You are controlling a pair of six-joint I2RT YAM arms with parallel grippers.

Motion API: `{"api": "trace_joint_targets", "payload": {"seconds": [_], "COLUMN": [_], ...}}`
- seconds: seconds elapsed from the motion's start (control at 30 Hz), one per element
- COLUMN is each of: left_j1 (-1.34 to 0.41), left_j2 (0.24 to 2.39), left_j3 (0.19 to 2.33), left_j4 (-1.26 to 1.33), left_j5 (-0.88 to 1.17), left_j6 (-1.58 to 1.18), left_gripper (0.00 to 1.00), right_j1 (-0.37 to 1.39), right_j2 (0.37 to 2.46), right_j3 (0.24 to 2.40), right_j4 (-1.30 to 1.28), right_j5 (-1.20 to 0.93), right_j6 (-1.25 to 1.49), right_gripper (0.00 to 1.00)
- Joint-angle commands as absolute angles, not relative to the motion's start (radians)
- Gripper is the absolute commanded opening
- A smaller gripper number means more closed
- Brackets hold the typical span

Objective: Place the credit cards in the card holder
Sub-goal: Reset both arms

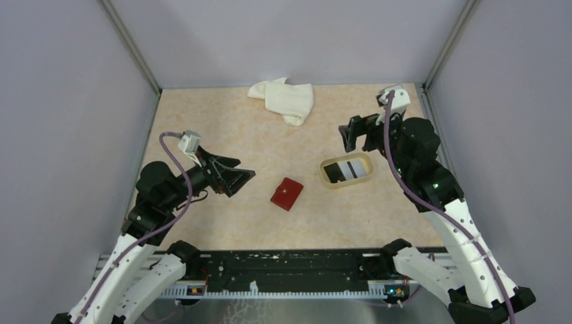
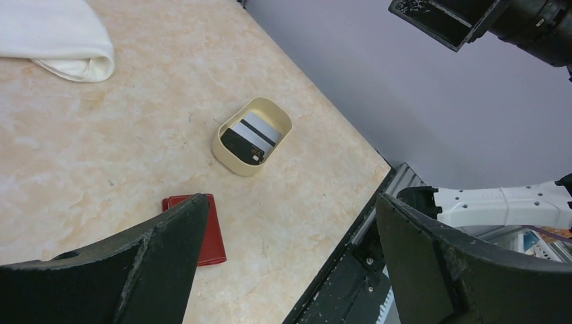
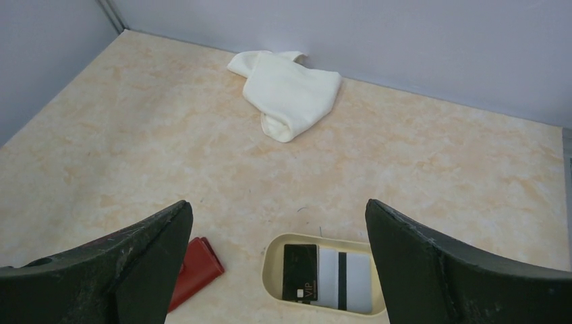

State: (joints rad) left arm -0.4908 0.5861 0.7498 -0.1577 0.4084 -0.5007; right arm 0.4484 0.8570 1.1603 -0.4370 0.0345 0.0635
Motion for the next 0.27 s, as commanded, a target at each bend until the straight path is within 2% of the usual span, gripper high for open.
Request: {"api": "trace_joint_targets", "payload": {"seconds": [0.0,0.23], "left_j1": [-0.486,-0.487], "left_j2": [0.574,0.575], "left_j3": [0.773,0.764], "left_j4": [-0.191,-0.187], "left_j5": [0.390,0.357], "left_j6": [-0.492,-0.466], "left_gripper": [0.99,0.99], "right_j1": [0.446,0.443], "right_j2": [0.849,0.862], "right_j3": [1.166,1.154], "right_j4": [-0.396,-0.384], "right_j5": [0.055,0.032], "right_j6": [0.071,0.040], "right_gripper": [0.98,0.98]}}
